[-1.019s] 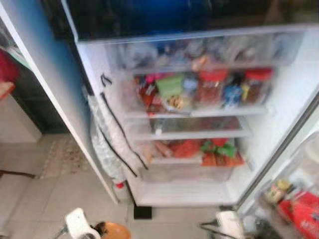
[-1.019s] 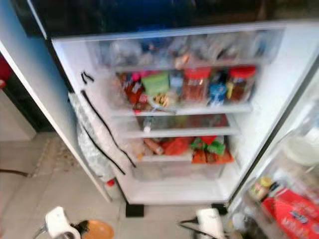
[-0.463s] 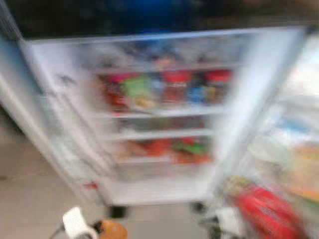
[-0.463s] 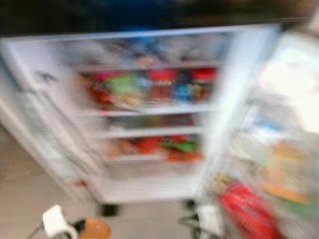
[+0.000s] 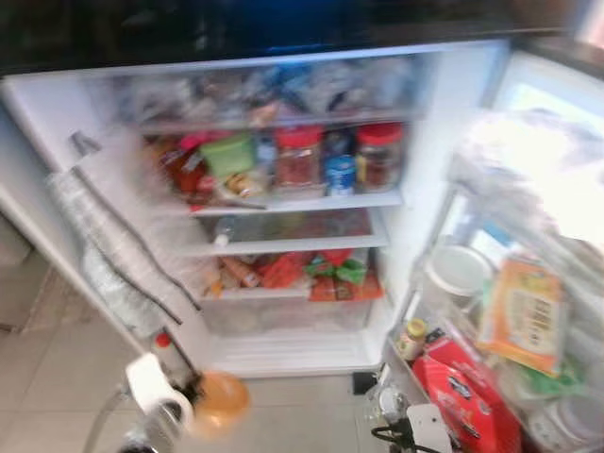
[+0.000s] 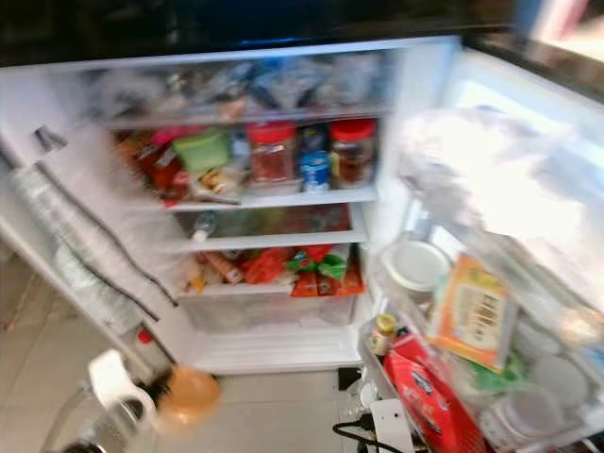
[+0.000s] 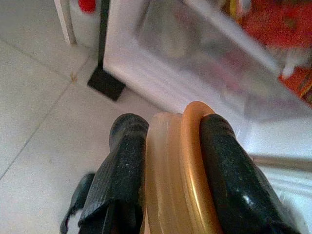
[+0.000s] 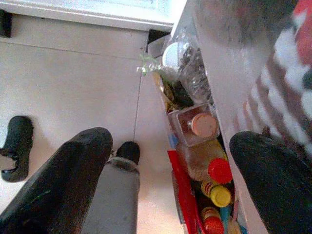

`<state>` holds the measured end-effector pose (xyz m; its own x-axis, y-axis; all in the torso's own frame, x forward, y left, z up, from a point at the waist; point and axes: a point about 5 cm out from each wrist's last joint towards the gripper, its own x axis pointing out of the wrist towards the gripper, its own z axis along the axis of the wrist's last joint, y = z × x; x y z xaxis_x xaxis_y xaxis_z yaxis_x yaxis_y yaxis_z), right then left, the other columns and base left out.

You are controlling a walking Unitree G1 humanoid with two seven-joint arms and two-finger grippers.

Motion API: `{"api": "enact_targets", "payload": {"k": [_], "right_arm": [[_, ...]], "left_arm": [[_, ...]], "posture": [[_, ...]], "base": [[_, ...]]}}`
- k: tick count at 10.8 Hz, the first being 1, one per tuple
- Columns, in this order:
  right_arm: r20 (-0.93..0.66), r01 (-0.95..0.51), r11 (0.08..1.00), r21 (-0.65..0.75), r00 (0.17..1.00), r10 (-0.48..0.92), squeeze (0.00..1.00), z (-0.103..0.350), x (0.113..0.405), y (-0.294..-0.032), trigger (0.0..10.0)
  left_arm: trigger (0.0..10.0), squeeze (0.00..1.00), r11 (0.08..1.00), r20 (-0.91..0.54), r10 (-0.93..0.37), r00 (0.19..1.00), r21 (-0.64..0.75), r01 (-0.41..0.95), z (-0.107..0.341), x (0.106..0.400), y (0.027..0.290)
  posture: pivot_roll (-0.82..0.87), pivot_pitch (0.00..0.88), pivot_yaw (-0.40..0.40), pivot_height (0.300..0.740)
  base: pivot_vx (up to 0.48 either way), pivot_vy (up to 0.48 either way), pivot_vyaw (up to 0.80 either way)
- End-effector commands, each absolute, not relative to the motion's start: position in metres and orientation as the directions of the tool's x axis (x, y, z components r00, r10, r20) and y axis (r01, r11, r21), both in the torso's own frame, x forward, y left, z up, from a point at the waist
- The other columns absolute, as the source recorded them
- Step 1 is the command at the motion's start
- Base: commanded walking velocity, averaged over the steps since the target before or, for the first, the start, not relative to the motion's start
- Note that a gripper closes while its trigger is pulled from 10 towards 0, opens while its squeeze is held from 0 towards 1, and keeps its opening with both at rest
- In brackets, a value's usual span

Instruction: Restocking fridge

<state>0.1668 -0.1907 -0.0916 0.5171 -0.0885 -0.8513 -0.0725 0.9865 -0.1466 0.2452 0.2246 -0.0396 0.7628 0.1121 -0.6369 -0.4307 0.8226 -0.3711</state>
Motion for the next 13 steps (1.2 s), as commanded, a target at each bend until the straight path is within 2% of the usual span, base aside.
{"api": "enact_targets", "payload": {"k": [1,2,3,5,9,11,13], "right_arm": [[-0.837,-0.073,0.985,-0.154,0.540,-0.091,0.00,-0.088,0.174,-0.190,10.0],[-0.837,-0.079,0.985,-0.151,0.541,-0.085,0.00,-0.088,0.174,-0.189,10.0],[-0.837,-0.085,0.985,-0.150,0.541,-0.081,0.00,-0.088,0.174,-0.188,10.0],[-0.836,-0.103,0.983,-0.151,0.544,-0.072,0.00,-0.088,0.176,-0.187,10.0],[-0.829,-0.132,0.981,-0.143,0.558,-0.046,0.00,-0.085,0.182,-0.183,10.0],[-0.828,-0.134,0.981,-0.137,0.560,-0.039,0.00,-0.085,0.183,-0.182,10.0],[-0.823,-0.134,0.981,-0.139,0.566,-0.039,0.00,-0.084,0.186,-0.181,10.0]], "left_arm": [[10.0,0.00,0.815,-0.571,0.119,0.812,-0.411,-0.408,-0.025,0.261,0.229],[10.0,0.00,0.803,-0.459,0.090,0.884,-0.491,-0.337,-0.007,0.280,0.225],[10.0,0.00,0.800,-0.384,0.063,0.921,-0.533,-0.276,0.003,0.289,0.220],[10.0,0.00,0.771,-0.177,-0.058,0.982,-0.633,-0.069,0.029,0.303,0.205],[10.0,0.00,0.733,-0.051,-0.200,0.979,-0.670,0.115,0.040,0.287,0.190],[10.0,0.00,0.724,-0.058,-0.211,0.976,-0.680,0.116,0.039,0.284,0.186],[10.0,0.00,0.652,-0.052,-0.184,0.982,-0.754,0.082,0.042,0.287,0.183]], "posture": [[-0.01,0.000,0.038,0.740],[-0.01,0.000,0.038,0.740],[-0.01,0.000,0.038,0.740],[0.00,0.000,0.032,0.740],[0.01,0.000,0.020,0.740],[0.00,0.000,0.020,0.740],[-0.01,0.000,0.019,0.740]], "base": [[0.000,0.000,0.00],[0.000,0.000,0.00],[0.000,0.000,0.00],[0.000,0.000,0.00],[0.000,0.000,0.00],[0.000,0.000,0.00],[0.000,0.000,0.00]]}}
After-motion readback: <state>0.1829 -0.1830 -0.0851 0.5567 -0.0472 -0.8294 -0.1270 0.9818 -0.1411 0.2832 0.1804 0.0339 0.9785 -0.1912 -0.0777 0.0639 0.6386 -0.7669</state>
